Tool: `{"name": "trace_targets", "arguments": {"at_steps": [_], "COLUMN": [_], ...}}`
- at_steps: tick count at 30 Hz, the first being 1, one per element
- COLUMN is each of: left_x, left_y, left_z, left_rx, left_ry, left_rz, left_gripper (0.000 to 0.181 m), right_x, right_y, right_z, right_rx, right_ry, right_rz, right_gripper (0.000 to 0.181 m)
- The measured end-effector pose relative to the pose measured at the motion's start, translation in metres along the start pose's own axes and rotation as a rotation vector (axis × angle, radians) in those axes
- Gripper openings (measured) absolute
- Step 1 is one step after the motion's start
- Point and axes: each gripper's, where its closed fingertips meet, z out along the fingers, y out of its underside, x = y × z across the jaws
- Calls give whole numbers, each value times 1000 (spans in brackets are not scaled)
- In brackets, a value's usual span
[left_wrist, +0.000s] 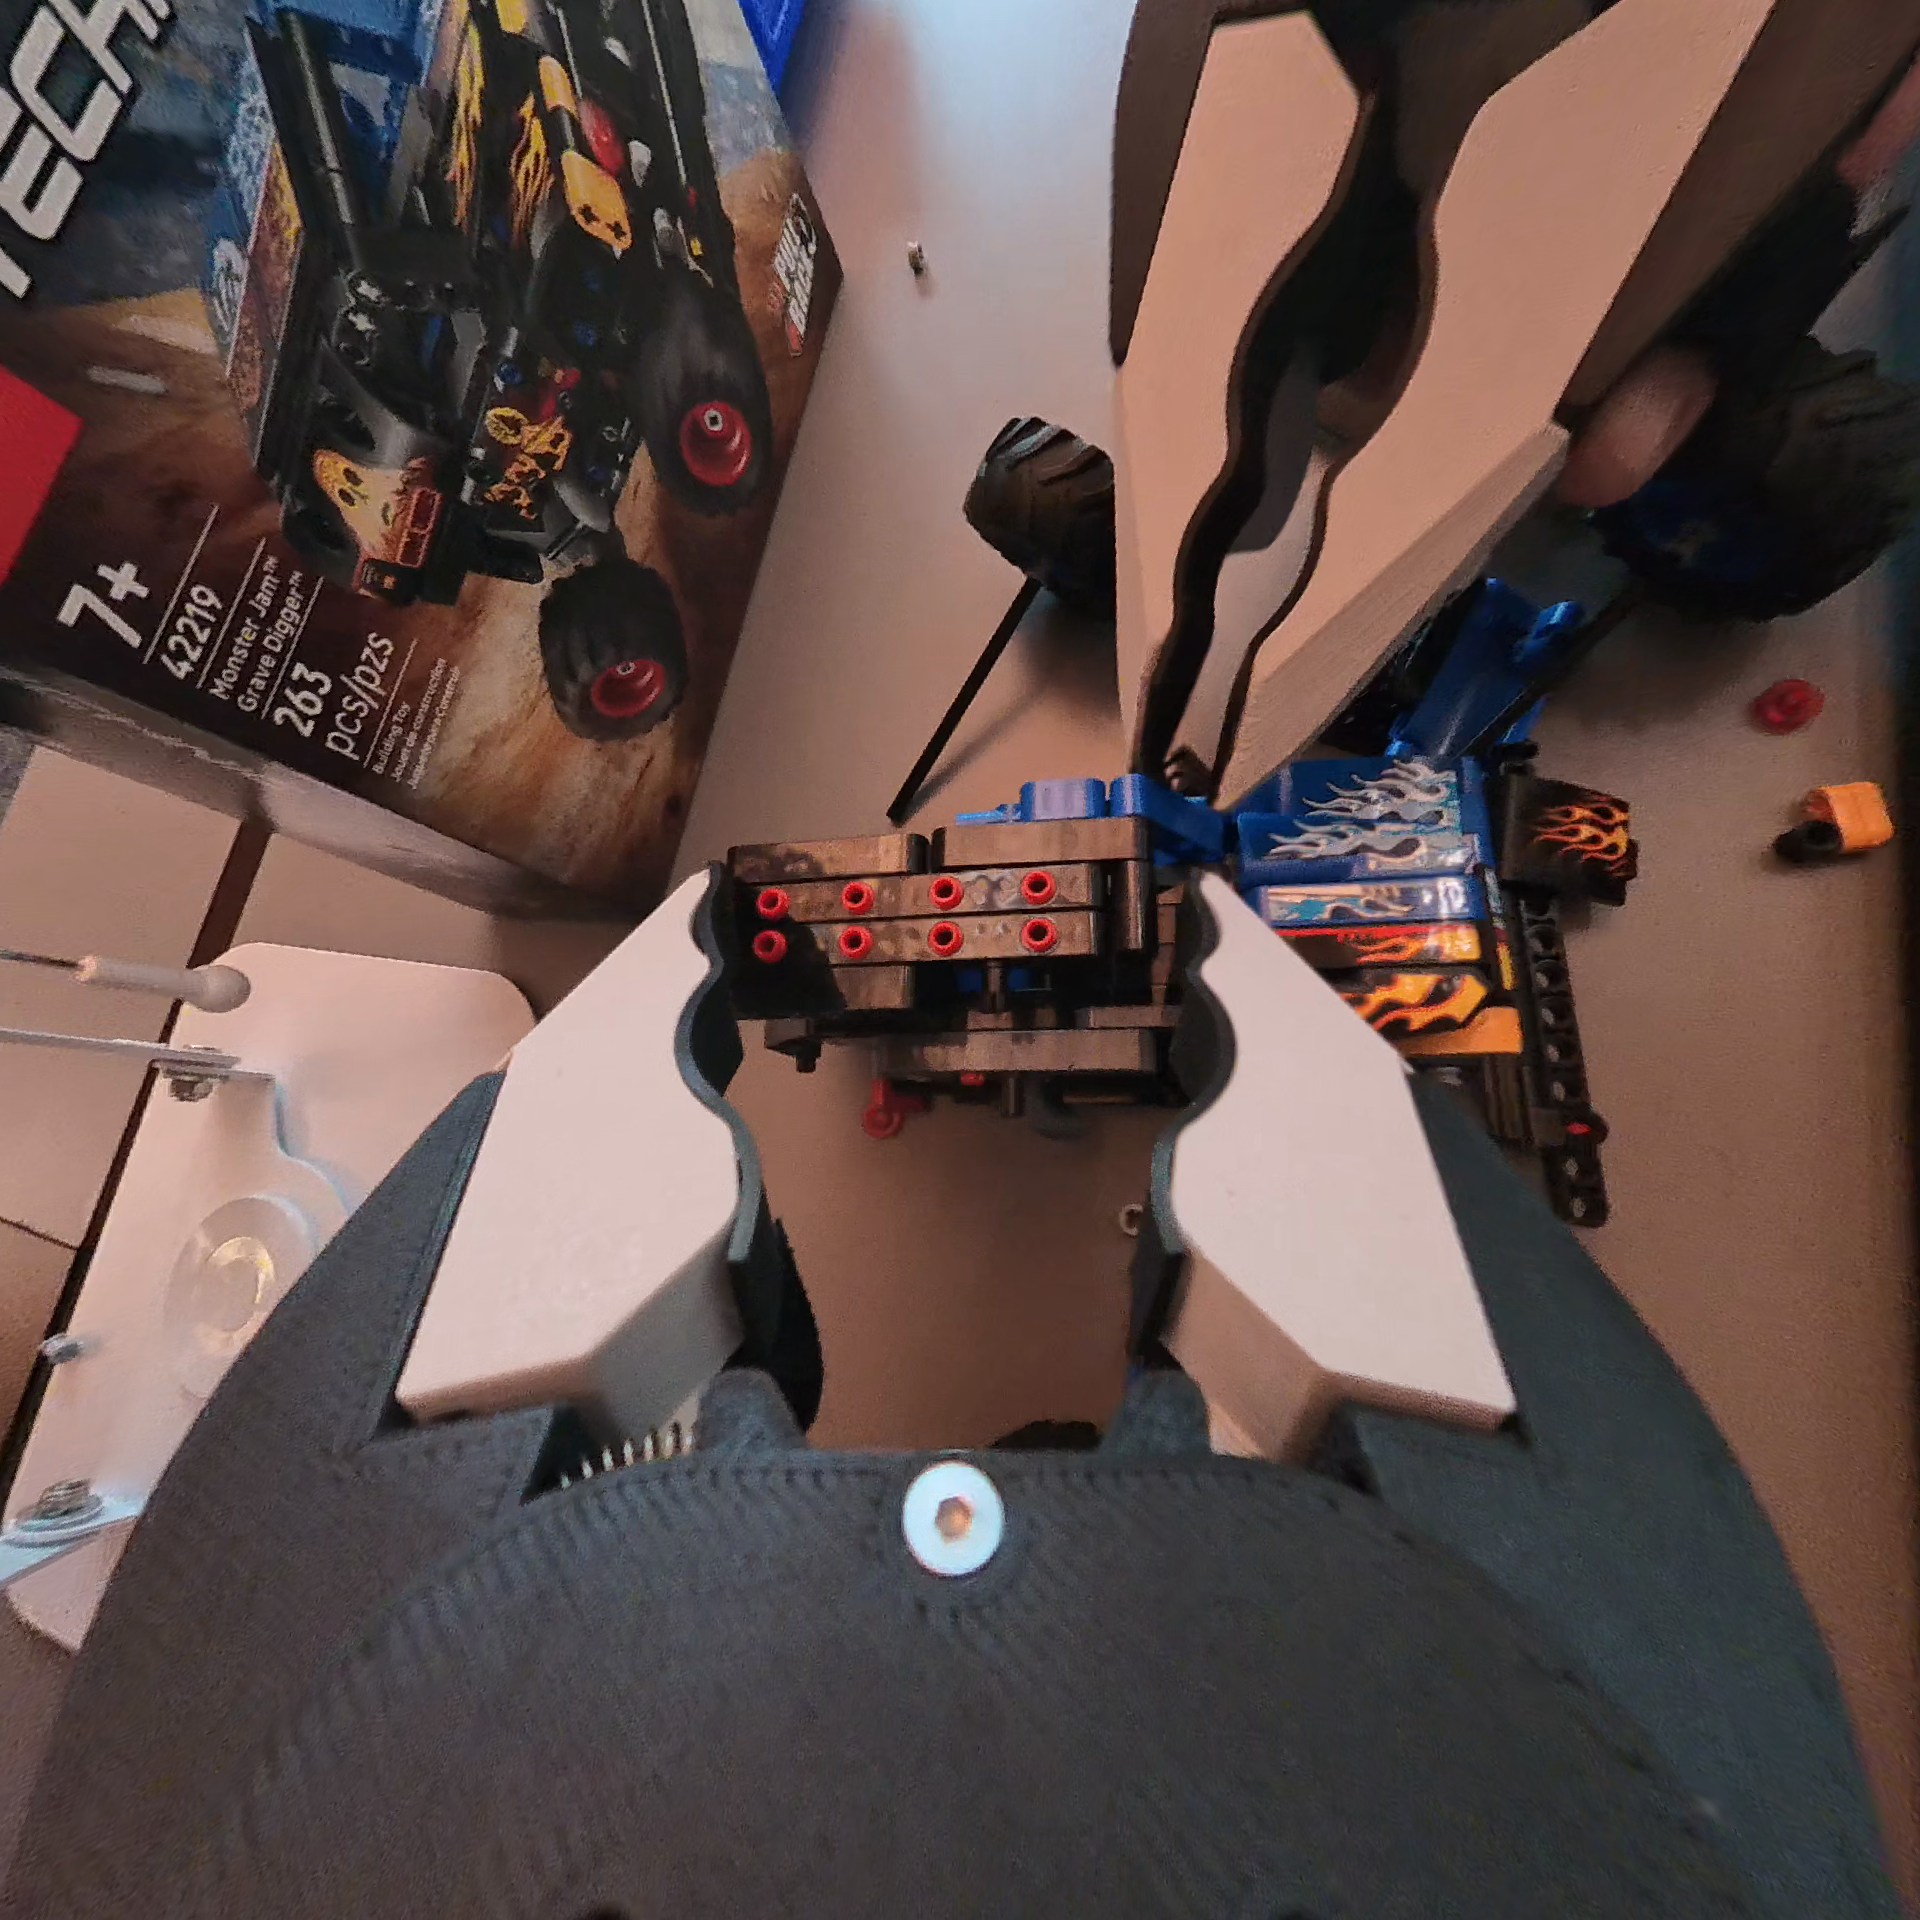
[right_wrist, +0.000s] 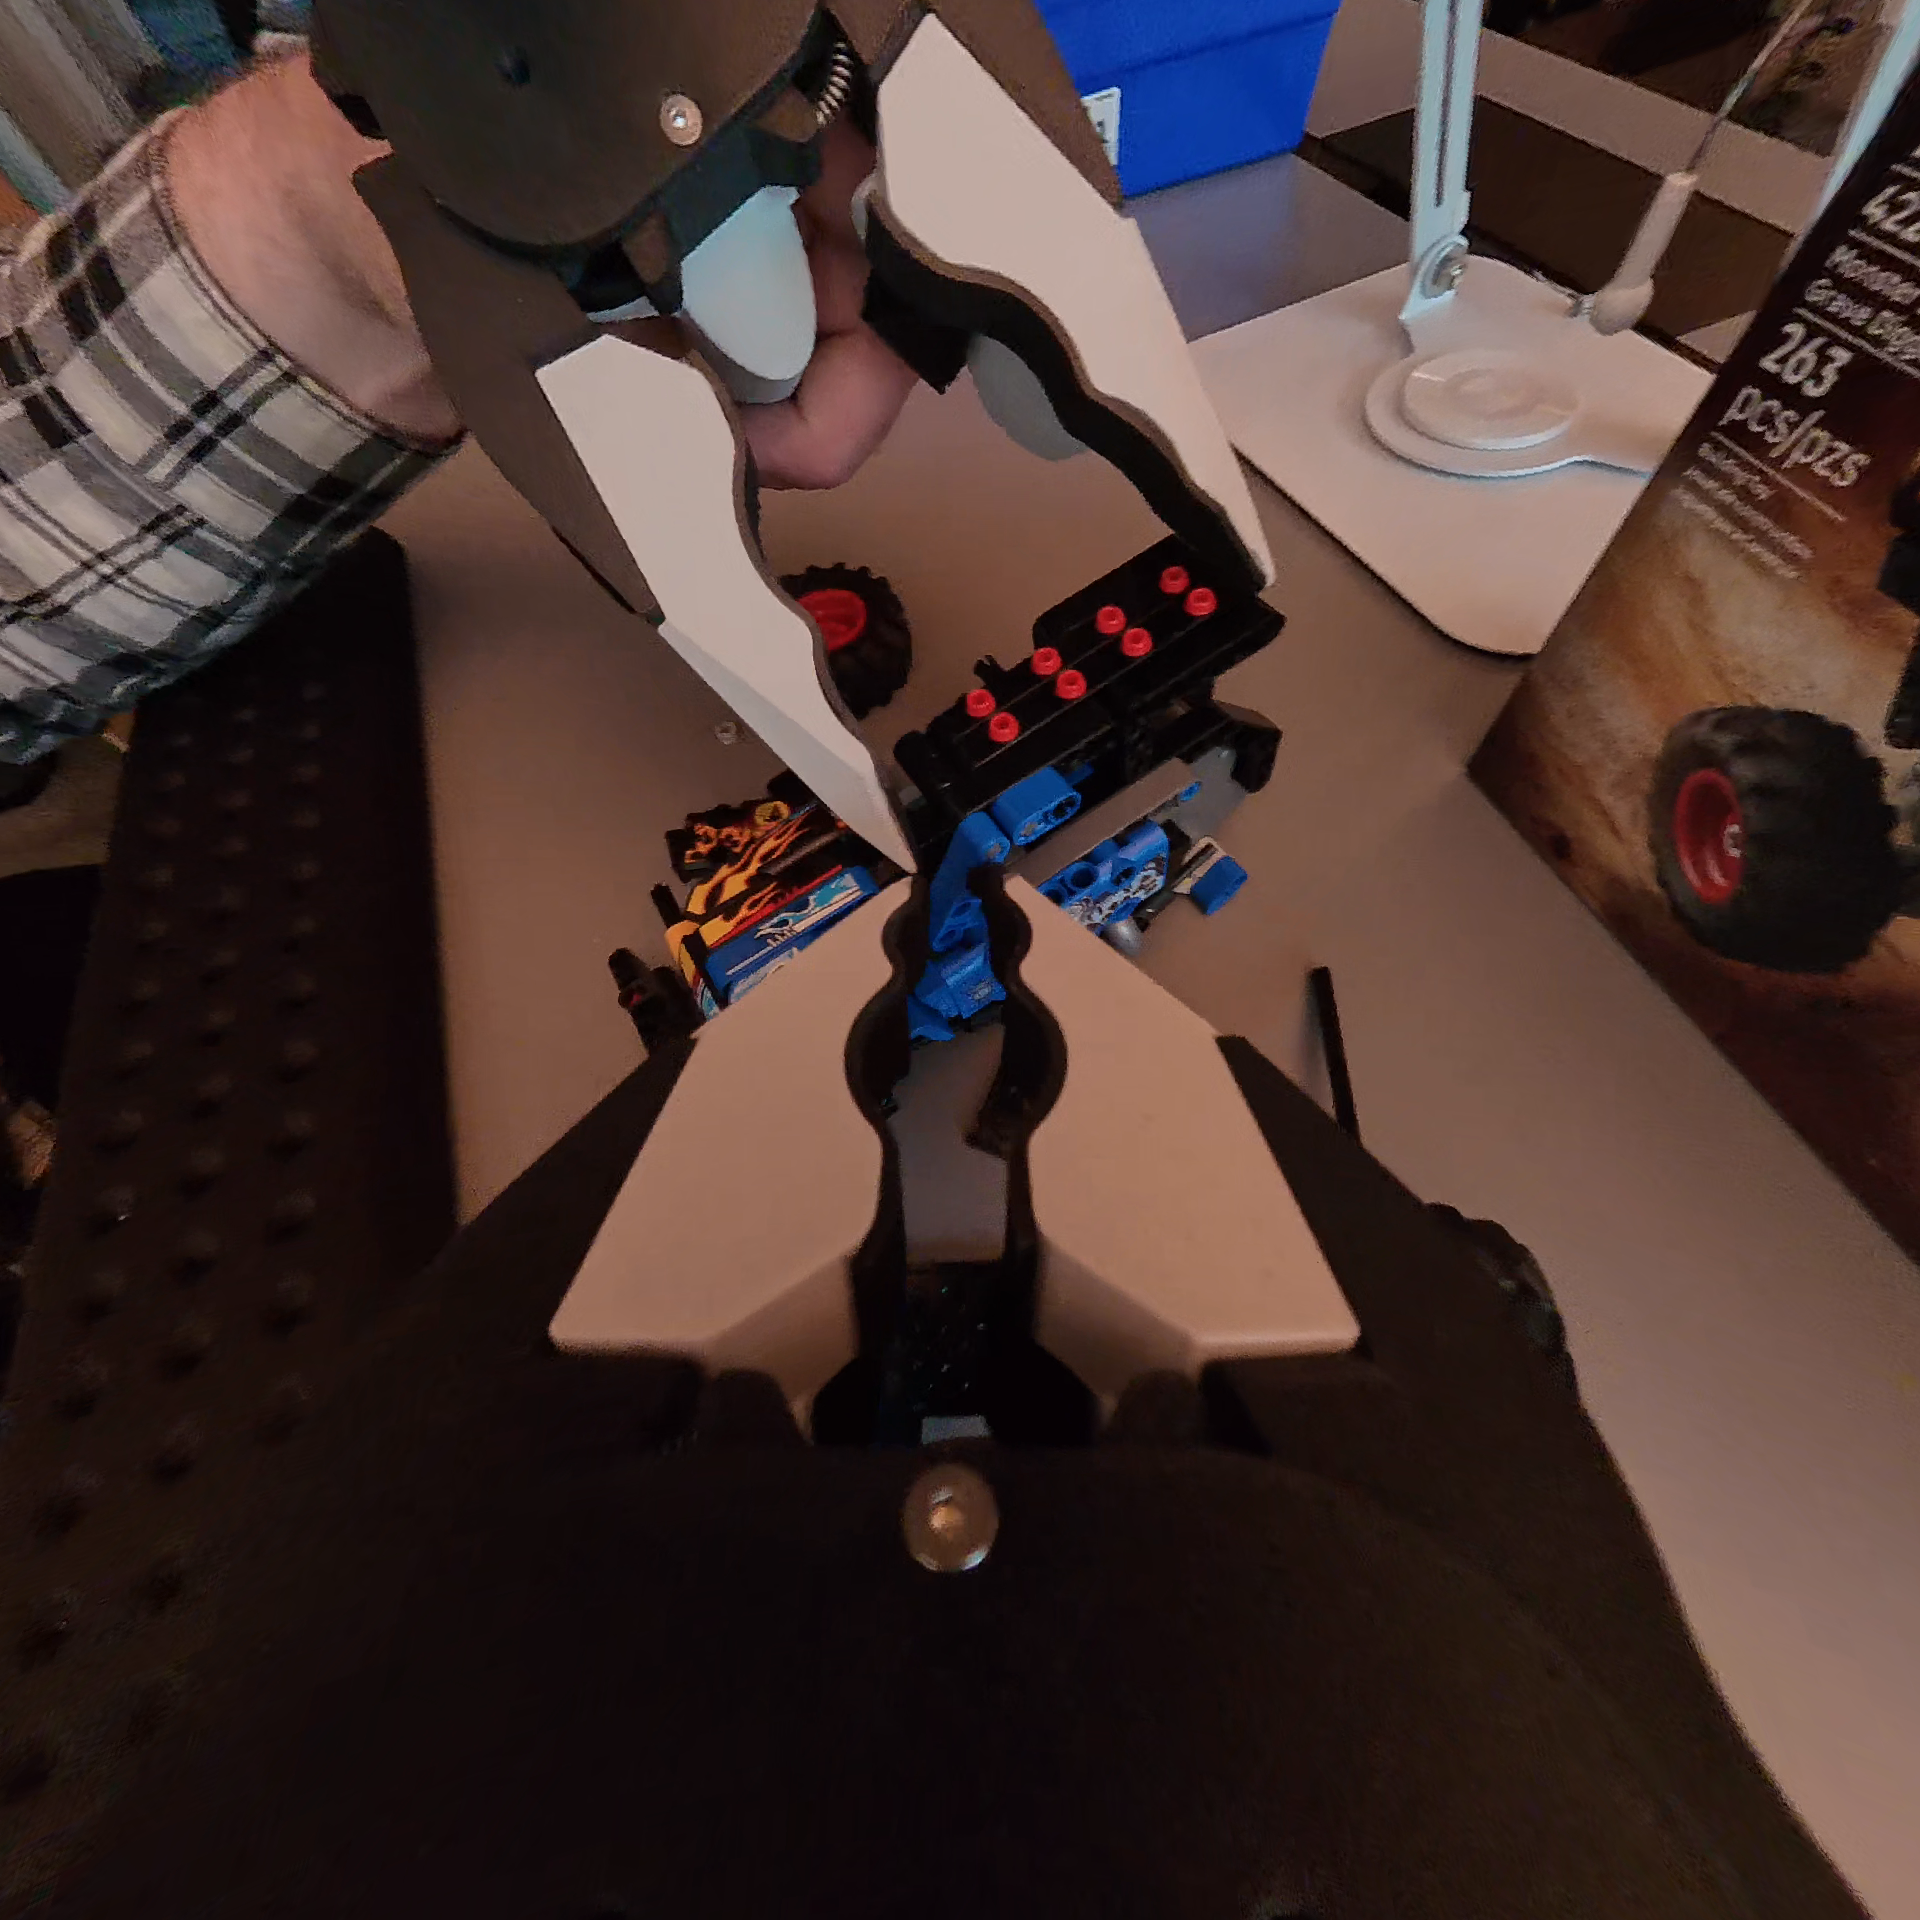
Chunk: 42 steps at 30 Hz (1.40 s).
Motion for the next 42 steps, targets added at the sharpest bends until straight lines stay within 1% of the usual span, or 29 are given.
{"name": "trace_targets", "arguments": {"at_steps": [1, 3, 6, 8, 9, 10, 11, 13, 14, 16, 17, 20, 21, 23, 25, 30, 34, 37, 39, 40, 41, 42], "left_x": [-1, -2, -2, -3, -4, -5, -4, -2, 0, 8, 13, 13, 17, 17, 13, 7, 5, 4, 4, 5, 20, 34], "left_y": [1, 0, -1, 0, 0, 0, -1, -2, -1, -2, -4, -5, -5, -5, -3, -1, 0, 1, 1, 1, -4, -9], "left_z": [0, 0, 3, 3, 2, 2, 1, 0, -1, 0, -1, 3, 6, 9, 8, 8, 7, 7, 7, 6, 6, 6], "left_rx": [-2, 1, 1, -24, -33, -34, -27, -56, -74, -83, -73, -90, -91, -109, -125, -62, -42, -35, -23, -20, 16, 35], "left_ry": [-13, -21, -61, -101, -115, -126, -127, -118, -108, -52, -22, 22, 54, 36, 8, -82, -145, -170, -178, -175, -93, -54], "left_rz": [1, -15, -40, -29, -33, -25, 1, 38, 66, 168, 218, 250, 238, 234, 221, 119, 73, 75, 61, 63, 73, 83], "left_gripper": [80, 79, 79, 78, 77, 77, 69, 62, 60, 62, 58, 51, 46, 45, 45, 44, 43, 42, 42, 42, 32, 32], "right_x": [4, 7, 4, 6, 5, 5, 6, 9, 9, 8, 8, 10, 11, 14, 17, 25, 29, 31, 33, 36, 59, 74], "right_y": [0, 7, 5, 5, 4, 4, 4, 4, 5, 6, 7, 9, 8, 7, 5, 3, 1, 2, 2, 2, 9, 16], "right_z": [0, 2, 9, 13, 14, 14, 15, 13, 12, 9, 7, 5, 6, 7, 9, 12, 14, 14, 14, 13, 6, 1], "right_rx": [-3, -38, -50, -66, -69, -69, -72, -88, -90, -93, -102, -118, -125, -158, -162, -156, -117, -94, -94, -83, -110, -134], "right_ry": [22, 38, 61, 87, 83, 95, 120, 149, 141, 97, 81, 65, 83, 158, 227, 326, 300, 271, 280, 290, 413, 462], "right_rz": [5, 7, -26, -42, -42, -48, -59, -101, -106, -137, -150, -165, -166, -180, -176, -191, -106, -40, -36, -17, -18, -15], "right_gripper": [18, 20, 20, 20, 13, 13, 12, 11, 11, 11, 11, 11, 12, 14, 12, 9, 7, 6, 6, 4, 4, 5]}}
